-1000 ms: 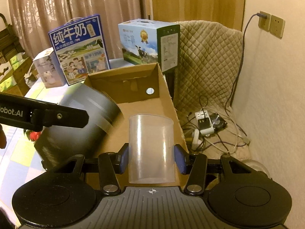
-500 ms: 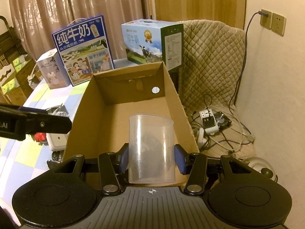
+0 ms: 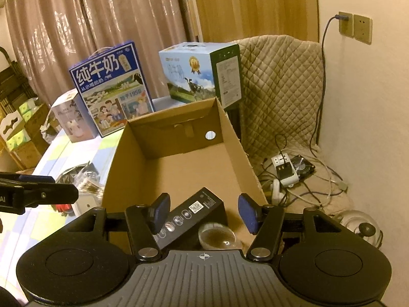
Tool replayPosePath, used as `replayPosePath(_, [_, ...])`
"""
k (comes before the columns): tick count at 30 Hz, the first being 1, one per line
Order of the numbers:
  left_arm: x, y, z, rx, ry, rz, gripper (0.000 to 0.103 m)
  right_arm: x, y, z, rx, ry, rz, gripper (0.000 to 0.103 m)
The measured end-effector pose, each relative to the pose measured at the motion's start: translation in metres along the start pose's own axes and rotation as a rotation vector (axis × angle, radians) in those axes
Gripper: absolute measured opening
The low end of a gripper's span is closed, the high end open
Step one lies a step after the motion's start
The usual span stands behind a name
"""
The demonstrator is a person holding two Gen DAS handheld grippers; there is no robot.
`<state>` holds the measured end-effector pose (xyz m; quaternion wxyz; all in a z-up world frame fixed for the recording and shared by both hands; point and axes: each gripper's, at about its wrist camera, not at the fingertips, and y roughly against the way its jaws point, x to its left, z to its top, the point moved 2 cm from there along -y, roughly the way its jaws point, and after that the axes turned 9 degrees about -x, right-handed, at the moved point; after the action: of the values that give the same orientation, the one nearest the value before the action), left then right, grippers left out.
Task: Organize objects
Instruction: 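Open the left gripper to drop the shaver box while the right gripper releases the cup into the cardboard box, then move both open grippers back over the remaining table items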
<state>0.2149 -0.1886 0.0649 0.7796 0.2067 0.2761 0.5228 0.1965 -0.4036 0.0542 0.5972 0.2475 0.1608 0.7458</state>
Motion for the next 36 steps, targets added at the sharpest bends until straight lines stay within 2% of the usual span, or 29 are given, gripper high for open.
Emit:
replayPosePath(24, [0.046, 0.092, -0.030, -0.081, 0.038, 0.073, 0.094, 0.084, 0.051, -0.021, -0.007, 0.049, 0.065, 0.057])
replayPosePath(31, [0.075, 0.118, -0.037, -0.126, 0.028, 0.148, 0.102, 0.113, 0.053, -0.027, -0.007, 0.058, 0.112, 0.057])
replayPosePath(36, [0.107, 0.130, -0.045, -0.134, 0.045, 0.216, 0.102, 0.136, 0.049, -0.032, -0.009, 0.060, 0.153, 0.057])
